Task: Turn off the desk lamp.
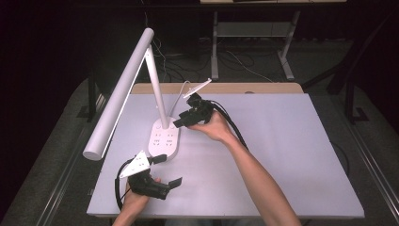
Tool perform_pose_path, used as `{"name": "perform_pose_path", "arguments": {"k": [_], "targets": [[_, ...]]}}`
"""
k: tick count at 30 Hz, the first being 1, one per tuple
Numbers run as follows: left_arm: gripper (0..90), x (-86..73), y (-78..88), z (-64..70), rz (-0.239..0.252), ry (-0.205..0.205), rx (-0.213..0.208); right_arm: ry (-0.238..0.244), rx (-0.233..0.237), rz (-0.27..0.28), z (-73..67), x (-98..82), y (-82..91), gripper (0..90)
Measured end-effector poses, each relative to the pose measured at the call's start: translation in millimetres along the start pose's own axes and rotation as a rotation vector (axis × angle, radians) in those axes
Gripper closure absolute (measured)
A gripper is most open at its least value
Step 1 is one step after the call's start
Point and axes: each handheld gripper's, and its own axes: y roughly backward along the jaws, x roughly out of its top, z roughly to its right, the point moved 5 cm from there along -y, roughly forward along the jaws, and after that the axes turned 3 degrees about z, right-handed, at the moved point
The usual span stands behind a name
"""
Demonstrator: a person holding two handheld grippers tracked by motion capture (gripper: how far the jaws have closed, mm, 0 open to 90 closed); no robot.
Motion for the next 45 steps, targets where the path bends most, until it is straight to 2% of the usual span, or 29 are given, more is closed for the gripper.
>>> {"name": "perform_pose_path", "arguments": {"k": [2,6,9,15,21,30,32,33,34,36,42,45], "targets": [[0.0,0.4,0.7,-0.3,0.005,0.004,0.002,-0.016,0.008,0.003,1.9,-0.3,-7.3,62.9],[0.0,0.4,1.3,-0.7,0.006,0.002,0.0,-0.022,-0.007,0.003,8.1,0.5,-19.9,81.4],[0.0,0.4,1.5,-0.8,0.005,0.0,0.0,-0.036,-0.002,0.009,10.7,2.2,-26.0,89.9],[0.0,0.0,2.7,-1.3,0.001,0.002,0.005,-0.041,-0.019,-0.002,18.0,1.7,-37.6,90.0],[0.0,0.0,3.7,-2.0,0.004,0.007,0.008,-0.066,-0.002,0.003,23.6,-3.1,-47.6,90.0],[0.0,0.4,3.7,-1.9,0.007,0.009,0.007,-0.096,-0.008,0.001,30.0,-10.7,-60.9,90.0],[0.0,0.5,3.9,-2.4,0.007,0.009,0.008,-0.1,-0.029,-0.028,32.2,-15.0,-64.8,90.0],[0.0,0.5,3.9,-2.4,0.007,0.009,0.008,-0.099,-0.014,-0.017,33.1,-16.8,-66.0,90.0],[0.0,0.7,4.2,-2.8,0.009,0.01,0.009,-0.116,0.007,-0.016,33.6,-18.2,-66.2,90.0],[0.0,0.9,4.5,-3.2,0.015,0.012,0.01,-0.104,0.031,-0.011,33.4,-19.0,-67.6,90.0],[0.0,1.6,6.8,-3.5,0.027,0.018,0.012,-0.105,0.023,-0.016,33.5,-19.4,-68.1,90.0],[0.0,1.6,6.4,-3.8,0.027,0.02,0.012,-0.113,0.001,-0.026,33.7,-18.9,-66.0,90.0]]}}
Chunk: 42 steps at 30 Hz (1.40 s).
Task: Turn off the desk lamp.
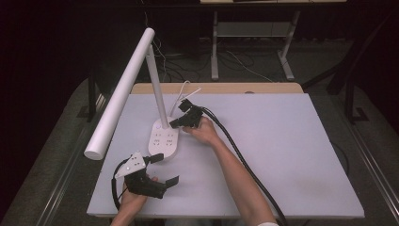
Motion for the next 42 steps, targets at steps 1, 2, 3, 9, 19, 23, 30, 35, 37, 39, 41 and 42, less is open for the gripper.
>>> {"name": "perform_pose_path", "arguments": {"k": [1,2,3,9,19,23,30,35,37,39,41,42], "targets": [[0.0,-0.2,-0.5,-0.1,-0.003,-0.001,0.0,0.002,-0.003,0.004,0.8,0.2,0.3,90.0],[0.0,-0.4,-0.8,-0.2,-0.005,-0.002,-0.001,-0.003,0.003,0.006,1.3,0.0,0.5,90.0],[0.0,-0.4,-1.0,-0.1,-0.004,-0.002,-0.002,-0.001,0.002,0.008,1.9,-0.1,0.8,90.0],[0.0,0.0,-0.2,-0.1,-0.001,0.0,0.0,0.002,0.022,0.026,0.5,0.9,-1.0,90.0],[0.0,0.2,0.1,1.0,0.0,0.0,-0.003,-0.018,0.041,0.045,2.4,-0.5,-3.0,90.0],[0.0,0.3,1.0,0.8,0.001,-0.001,0.0,-0.021,0.037,0.041,3.2,-0.2,-3.2,90.0],[0.0,0.1,1.1,-0.3,0.002,0.003,0.003,-0.016,0.019,0.043,1.4,-0.9,-2.8,90.0],[0.0,-0.5,0.1,-0.9,-0.001,0.004,-0.001,-0.014,0.015,0.047,1.4,0.1,-1.8,90.0],[0.0,-0.4,0.1,-0.8,-0.002,0.003,-0.001,-0.015,0.012,0.042,1.5,0.4,-1.7,90.0],[0.0,-0.3,0.6,-0.8,0.0,0.003,-0.001,-0.014,0.018,0.043,1.9,0.3,-1.3,90.0],[0.0,-0.3,0.6,-0.8,-0.001,0.003,-0.001,-0.025,0.02,0.042,3.0,-0.3,-0.7,90.0],[0.0,-0.3,0.6,-0.8,-0.001,0.003,-0.001,-0.026,0.026,0.043,2.9,-0.4,-0.8,90.0]]}}
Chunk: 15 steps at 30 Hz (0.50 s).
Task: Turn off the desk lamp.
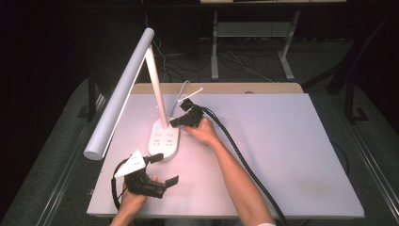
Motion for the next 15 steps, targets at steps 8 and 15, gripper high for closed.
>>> {"name": "perform_pose_path", "arguments": {"k": [8,15], "targets": [[0.0,-0.1,-1.0,0.6,-0.005,-0.002,0.001,0.003,-0.012,-0.008,-2.5,0.4,-1.5,90.0],[0.0,0.0,-1.0,0.4,-0.004,-0.002,0.003,0.004,-0.029,-0.01,-2.5,0.2,-1.5,90.0]]}}
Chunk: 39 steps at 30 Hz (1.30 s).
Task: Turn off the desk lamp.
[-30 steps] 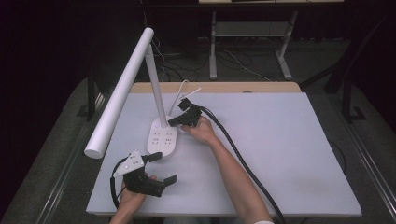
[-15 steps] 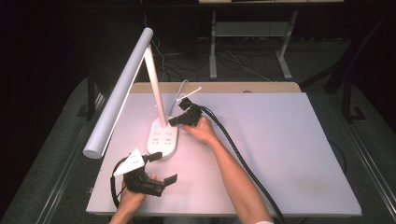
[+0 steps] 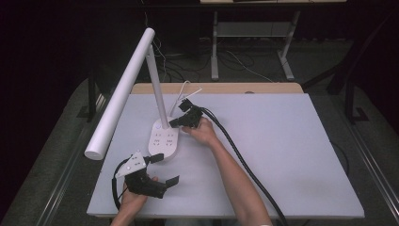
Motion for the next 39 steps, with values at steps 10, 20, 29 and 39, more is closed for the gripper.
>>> {"name": "perform_pose_path", "arguments": {"k": [10,20,29,39], "targets": [[0.0,-0.1,-0.2,-0.4,-0.003,-0.005,-0.001,-0.014,-0.01,-0.003,-1.8,-0.3,0.0,90.0],[0.0,-0.3,-0.6,-0.6,-0.004,-0.005,-0.001,0.002,-0.001,0.027,-3.5,3.7,15.5,90.0],[0.0,-0.4,-1.5,0.2,-0.004,-0.003,0.0,0.014,0.007,0.051,-9.0,-0.4,41.7,90.0],[0.0,-0.8,-2.4,0.2,-0.008,-0.006,0.003,0.018,-0.012,0.078,-7.9,-10.7,83.5,90.0]]}}
